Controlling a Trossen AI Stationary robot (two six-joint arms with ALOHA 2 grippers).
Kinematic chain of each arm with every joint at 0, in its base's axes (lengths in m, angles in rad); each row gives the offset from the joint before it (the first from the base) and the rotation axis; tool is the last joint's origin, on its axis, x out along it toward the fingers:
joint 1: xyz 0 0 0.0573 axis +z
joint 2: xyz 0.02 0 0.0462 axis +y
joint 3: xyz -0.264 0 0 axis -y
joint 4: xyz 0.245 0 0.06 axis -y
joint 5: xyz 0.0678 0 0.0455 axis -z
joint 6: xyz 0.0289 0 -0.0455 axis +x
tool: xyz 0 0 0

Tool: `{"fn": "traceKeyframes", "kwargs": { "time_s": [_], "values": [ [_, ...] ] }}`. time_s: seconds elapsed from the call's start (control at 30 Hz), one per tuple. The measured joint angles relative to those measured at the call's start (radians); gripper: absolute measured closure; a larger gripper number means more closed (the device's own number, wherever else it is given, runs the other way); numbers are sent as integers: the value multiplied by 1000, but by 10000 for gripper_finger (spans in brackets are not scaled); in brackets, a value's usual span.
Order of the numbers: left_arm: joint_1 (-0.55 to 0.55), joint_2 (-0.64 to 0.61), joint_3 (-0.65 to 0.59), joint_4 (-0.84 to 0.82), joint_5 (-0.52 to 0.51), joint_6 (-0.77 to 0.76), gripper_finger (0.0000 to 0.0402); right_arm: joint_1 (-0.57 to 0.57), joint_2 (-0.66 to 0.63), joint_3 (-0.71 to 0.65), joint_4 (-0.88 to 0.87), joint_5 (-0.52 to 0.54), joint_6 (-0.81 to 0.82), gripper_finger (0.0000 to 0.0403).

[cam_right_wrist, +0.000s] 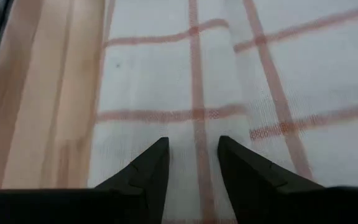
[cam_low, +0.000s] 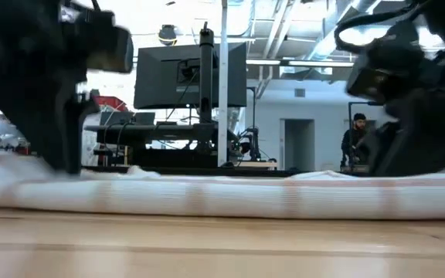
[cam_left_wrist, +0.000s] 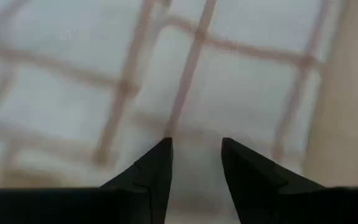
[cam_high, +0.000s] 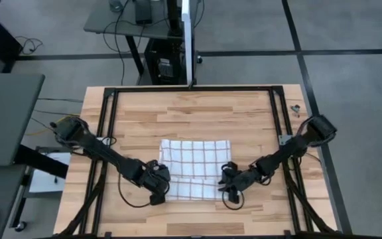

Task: Roll towel
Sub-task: Roll the white towel

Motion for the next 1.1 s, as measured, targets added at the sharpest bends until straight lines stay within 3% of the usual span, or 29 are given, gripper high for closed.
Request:
{"fn": "traceKeyframes", "kwargs": {
  "time_s": [0.2,0.43,0.67,1.1],
  "values": [
    [3,-170,-1,-137,-6,-29,279,15,-257,4,-208,8,51,269],
    [44,-229,0,-3,-21,55,279,10,-379,7,-166,14,121,269],
    [64,-227,0,49,-21,98,279,0,-359,7,-163,22,193,269],
    [48,-154,-45,103,-18,79,279,92,-162,7,-100,22,215,269]
  ]
}}
